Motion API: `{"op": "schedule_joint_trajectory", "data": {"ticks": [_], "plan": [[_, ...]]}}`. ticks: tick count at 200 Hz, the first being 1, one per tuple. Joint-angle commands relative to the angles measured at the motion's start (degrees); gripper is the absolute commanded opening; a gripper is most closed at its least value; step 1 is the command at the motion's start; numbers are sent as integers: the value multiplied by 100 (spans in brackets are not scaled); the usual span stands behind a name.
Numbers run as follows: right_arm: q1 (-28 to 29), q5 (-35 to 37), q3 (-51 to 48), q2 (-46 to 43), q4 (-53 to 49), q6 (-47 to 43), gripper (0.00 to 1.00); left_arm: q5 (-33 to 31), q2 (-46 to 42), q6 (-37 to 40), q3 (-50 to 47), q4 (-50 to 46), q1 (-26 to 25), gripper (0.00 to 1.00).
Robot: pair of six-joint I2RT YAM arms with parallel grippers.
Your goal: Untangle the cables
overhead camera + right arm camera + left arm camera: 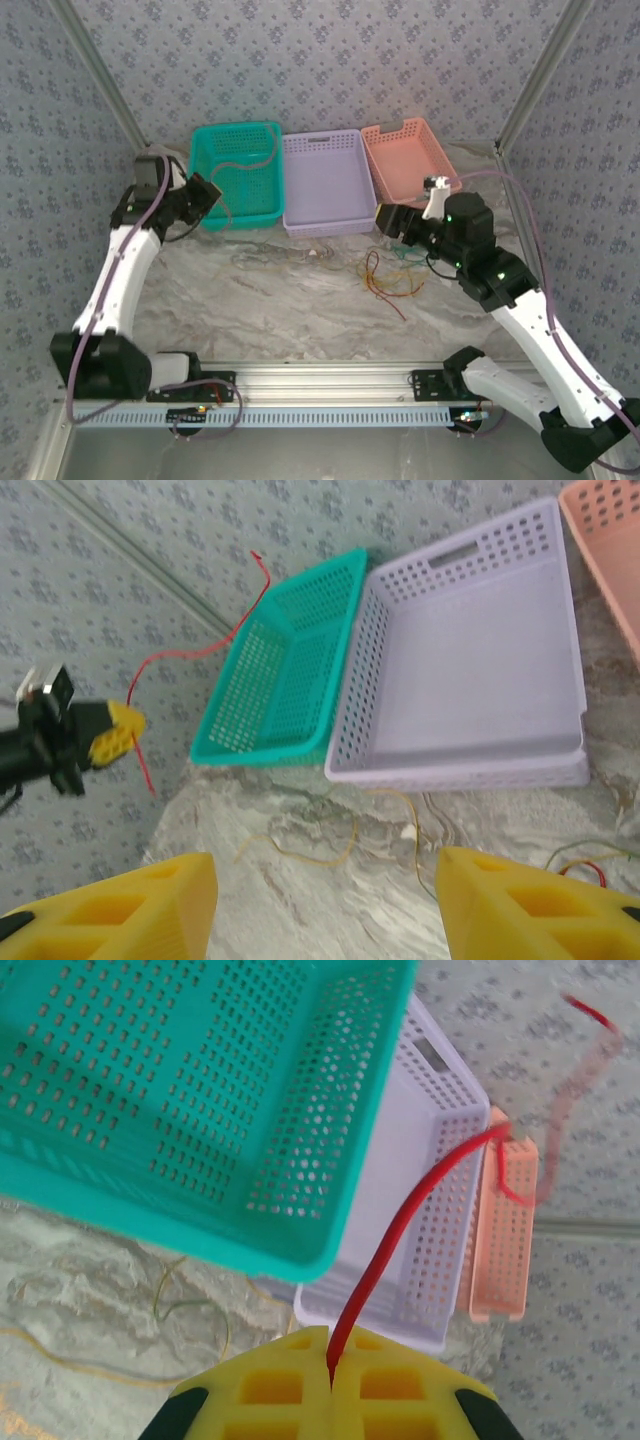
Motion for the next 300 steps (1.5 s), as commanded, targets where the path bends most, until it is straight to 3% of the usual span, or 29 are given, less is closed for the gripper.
{"op": "schedule_joint_trajectory", "data": {"ticks": [1,58,110,136,154,170,202,227,257,279,300], "plan": [[323,363,-201,18,-84,-139,61,488,798,-68,659,323,113,0],[976,543,-42,491,203,-225,61,-58,2564,211,1487,103,114,0],[1579,571,1055,1128,837,-919,62,-464,2891,217,1467,124,114,0],[1846,649,1531,1545,727,-1075,61,-222,3032,289,1500,414,99,0],[1993,777,1572,1652,695,-1118,61,-190,3100,500,1772,249,16,32],[2034,912,1409,1618,691,-1071,61,-494,2936,750,1993,16,-107,46],[1964,1348,680,1271,605,-755,61,-1193,2214,1013,2037,-29,-320,51],[1813,1517,-48,934,555,-385,61,-1758,1696,1203,1977,-282,-513,51],[1597,1781,-729,516,294,48,58,-1955,854,1181,1415,-344,-815,46],[1302,2072,-1123,340,-295,632,56,-1926,146,1159,804,-369,-1474,45],[918,2133,-1515,387,-778,1022,52,-2143,-447,1012,-141,-84,-2664,44]]}}
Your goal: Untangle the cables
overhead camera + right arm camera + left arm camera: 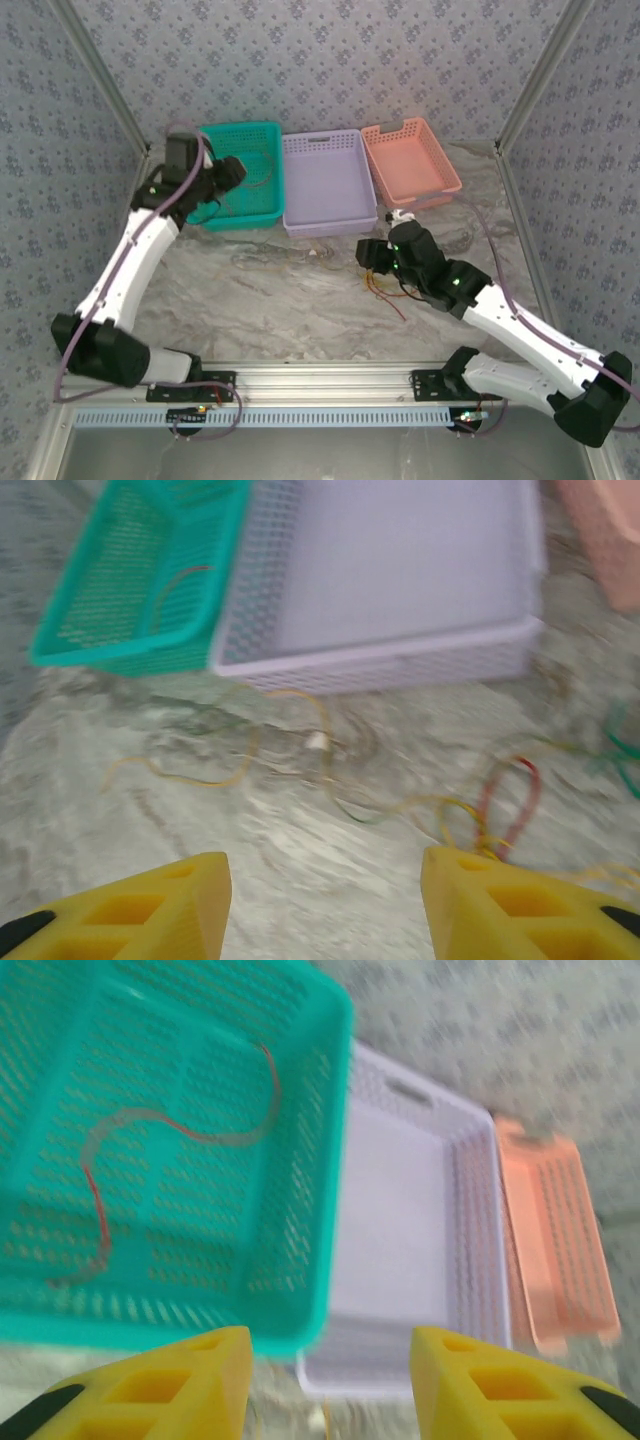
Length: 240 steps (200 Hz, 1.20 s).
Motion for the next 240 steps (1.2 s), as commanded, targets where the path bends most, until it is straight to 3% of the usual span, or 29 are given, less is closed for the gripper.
{"op": "schedule_joint_trajectory", "data": {"ticks": [1,46,85,120,162,240], "plan": [[-363,356,-402,-17,-810,736,51,-222,-465,-64,-895,34,-1103,44],[-858,110,-1126,222,-668,849,48,-1034,-720,-1305,-2684,1032,-3278,36],[-1405,-132,-1035,784,-445,469,49,-1319,-36,-1773,-2865,1415,-4206,35],[-2060,-674,-860,1138,29,205,56,-1452,377,-1835,-2480,1422,-4363,44],[-2513,-685,-353,1665,60,-481,56,-1314,978,-1402,-1873,1472,-4362,43],[-2004,-1082,-633,1716,375,-12,55,-2235,3517,1047,720,-317,-4279,50]]}}
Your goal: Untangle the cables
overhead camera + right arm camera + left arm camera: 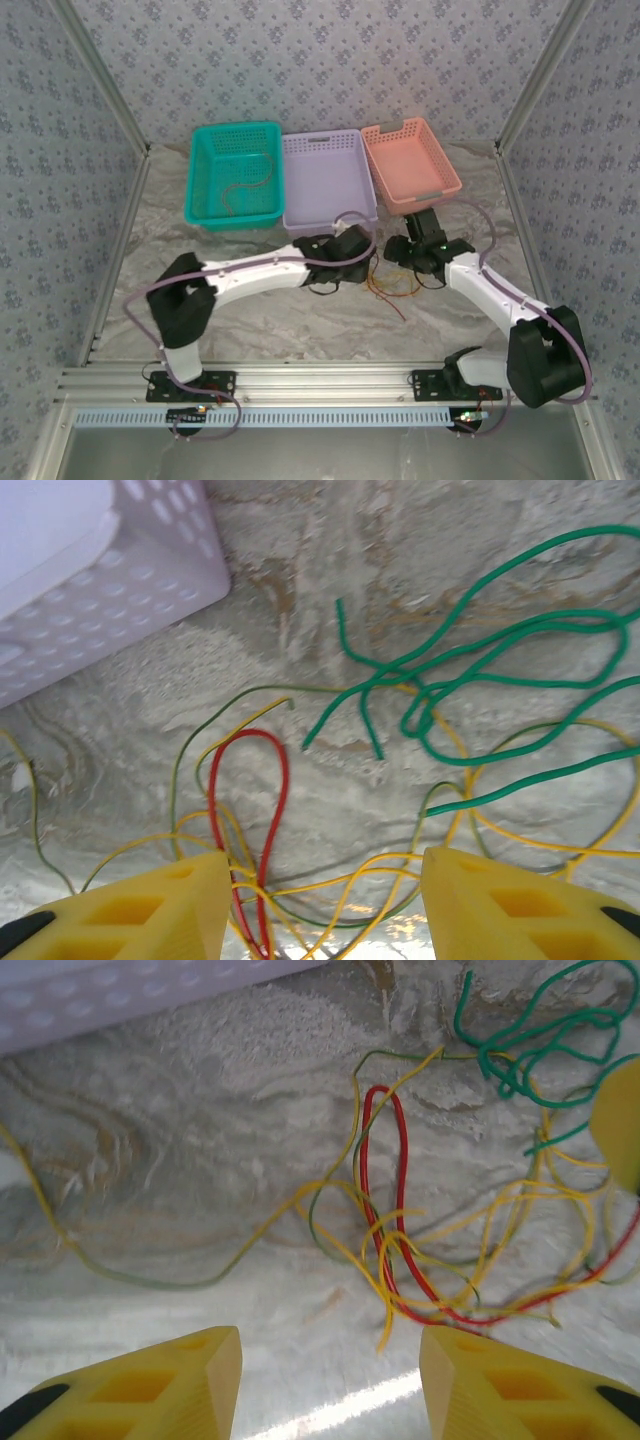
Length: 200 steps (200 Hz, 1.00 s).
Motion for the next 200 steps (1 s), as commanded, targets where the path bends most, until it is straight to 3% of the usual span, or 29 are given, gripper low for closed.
{"op": "schedule_joint_trajectory", "data": {"ticks": [1,39,57,103,115,130,135,140,145,177,200], "plan": [[94,-119,-159,-11,74,154,55,-547,520,1205,511,-859,61,51],[92,-262,-125,298,167,110,56,-401,1007,2310,753,-758,107,52],[91,-317,-124,440,275,108,56,-703,1106,2444,792,-749,150,53],[88,-492,-142,761,558,118,56,-357,1183,2742,516,-105,313,51],[91,-532,-140,859,630,154,55,-319,1236,2801,516,-20,344,46],[88,-564,-148,977,754,210,55,-288,1290,2827,513,49,368,34],[90,-580,-155,1022,802,230,55,-283,1282,2839,488,86,371,25],[92,-603,-156,1076,844,248,55,-208,1270,2867,466,128,378,8],[100,-618,-151,1121,890,272,55,-150,1241,2856,448,130,388,0],[120,-525,-203,1477,1078,428,54,-410,342,2795,-177,523,292,0],[104,-265,-410,1613,1229,572,46,-502,-580,2743,-448,519,308,0]]}}
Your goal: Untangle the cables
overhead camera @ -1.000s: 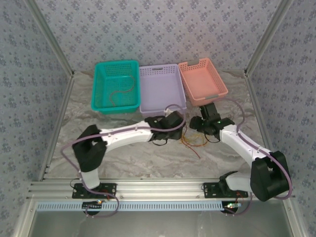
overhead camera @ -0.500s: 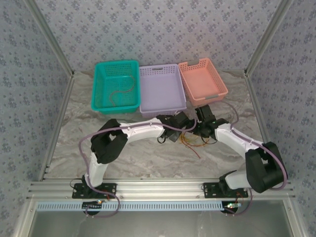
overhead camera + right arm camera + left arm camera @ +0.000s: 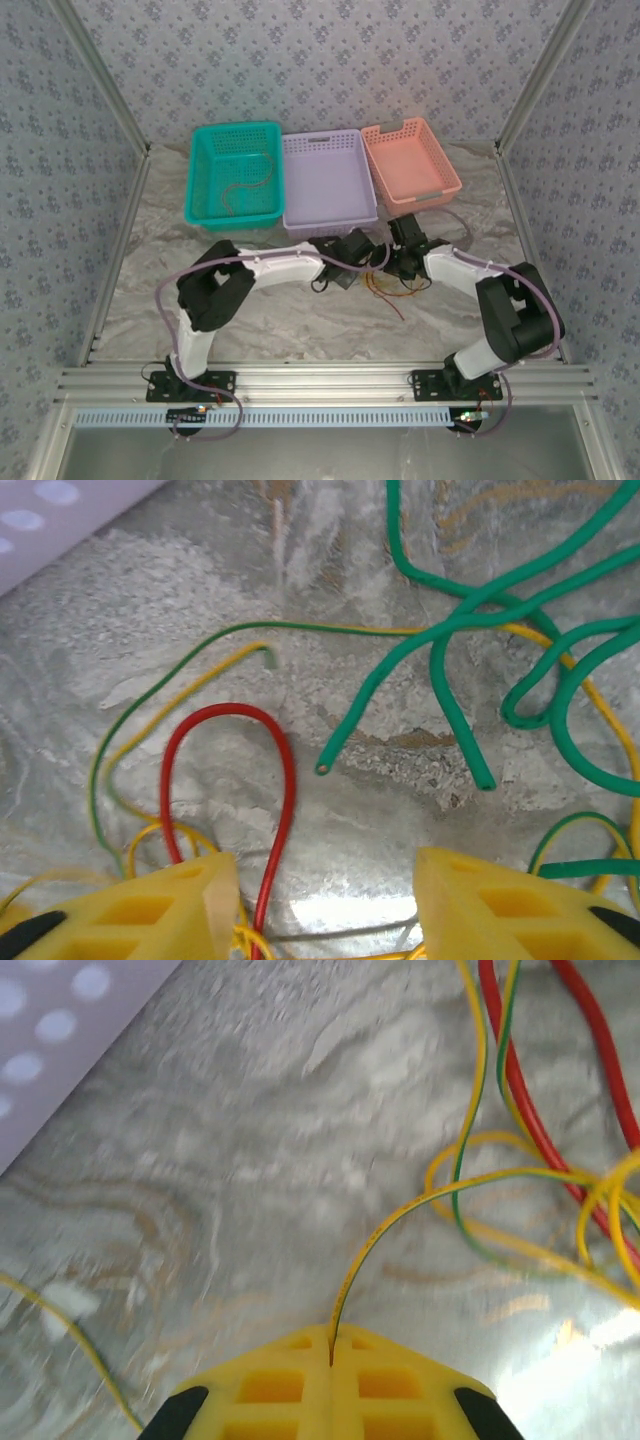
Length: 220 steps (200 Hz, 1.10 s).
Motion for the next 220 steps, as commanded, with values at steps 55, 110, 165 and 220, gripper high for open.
{"op": "schedule_joint_trajectory", "data": {"ticks": [55,110,165,220], "plan": [[-164,574,-503,258,274,251,11,-46,-2885,-285,-183,-307,635,0],[-386,715,-629,159,209,107,0,562,-4025,-667,-177,-445,1648,0],[-483,678,-552,-41,64,-39,0,1229,-4819,-862,-321,-479,2082,0],[277,588,-431,-1755,-174,61,40,2231,-4969,-838,-751,-156,2066,0]]}}
